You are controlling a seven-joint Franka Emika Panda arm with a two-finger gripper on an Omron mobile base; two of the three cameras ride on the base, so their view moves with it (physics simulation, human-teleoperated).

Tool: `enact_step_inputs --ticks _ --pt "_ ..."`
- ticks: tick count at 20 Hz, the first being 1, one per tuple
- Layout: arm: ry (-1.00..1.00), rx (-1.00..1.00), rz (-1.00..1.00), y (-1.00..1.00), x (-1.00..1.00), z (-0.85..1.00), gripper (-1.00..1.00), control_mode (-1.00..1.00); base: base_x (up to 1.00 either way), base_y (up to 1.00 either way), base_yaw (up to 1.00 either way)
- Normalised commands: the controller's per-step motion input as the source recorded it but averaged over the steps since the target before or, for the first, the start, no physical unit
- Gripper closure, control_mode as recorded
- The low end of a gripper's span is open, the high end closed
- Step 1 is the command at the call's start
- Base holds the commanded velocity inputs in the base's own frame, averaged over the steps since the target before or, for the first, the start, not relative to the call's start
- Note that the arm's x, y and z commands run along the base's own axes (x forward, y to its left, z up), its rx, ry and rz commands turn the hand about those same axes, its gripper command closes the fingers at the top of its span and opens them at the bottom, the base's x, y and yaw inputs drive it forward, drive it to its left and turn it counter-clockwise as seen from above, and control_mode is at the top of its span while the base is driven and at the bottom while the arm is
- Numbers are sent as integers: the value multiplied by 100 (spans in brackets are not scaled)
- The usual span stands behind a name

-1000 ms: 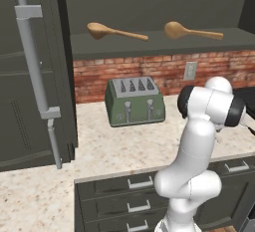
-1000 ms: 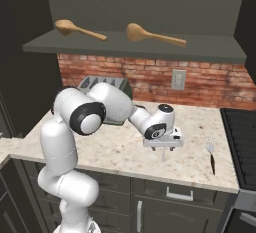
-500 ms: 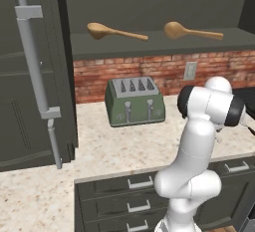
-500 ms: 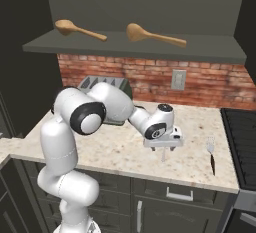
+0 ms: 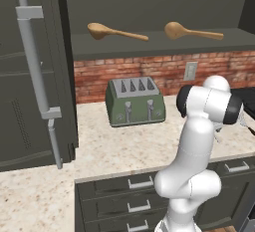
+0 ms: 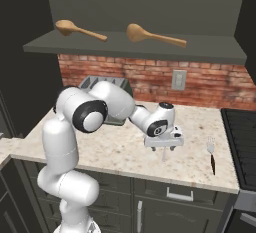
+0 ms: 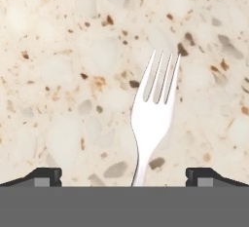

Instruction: Organize the utensils by type. Pick up the wooden spoons from the counter and place them in the open cabinet. Then pick up the metallic utensils from the counter and place them in the open drawer.

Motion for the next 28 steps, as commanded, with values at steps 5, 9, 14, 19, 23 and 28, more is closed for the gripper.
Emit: enact_step_inputs --ticks 5,9,14,19,23,28 --pt "0 0 0 -1 0 -50 -100 -100 0 0 0" --pt "0 0 0 0 0 -47 -100 -100 0 0 0" --pt "0 -1 0 1 0 -50 -100 -100 0 0 0" --pt "-4 -4 0 3 -8 -53 -100 -100 0 0 0" --pt "0 -2 0 9 -2 -59 100 -100 0 0 0" --pt "0 0 0 4 -3 -65 100 -100 0 0 0"
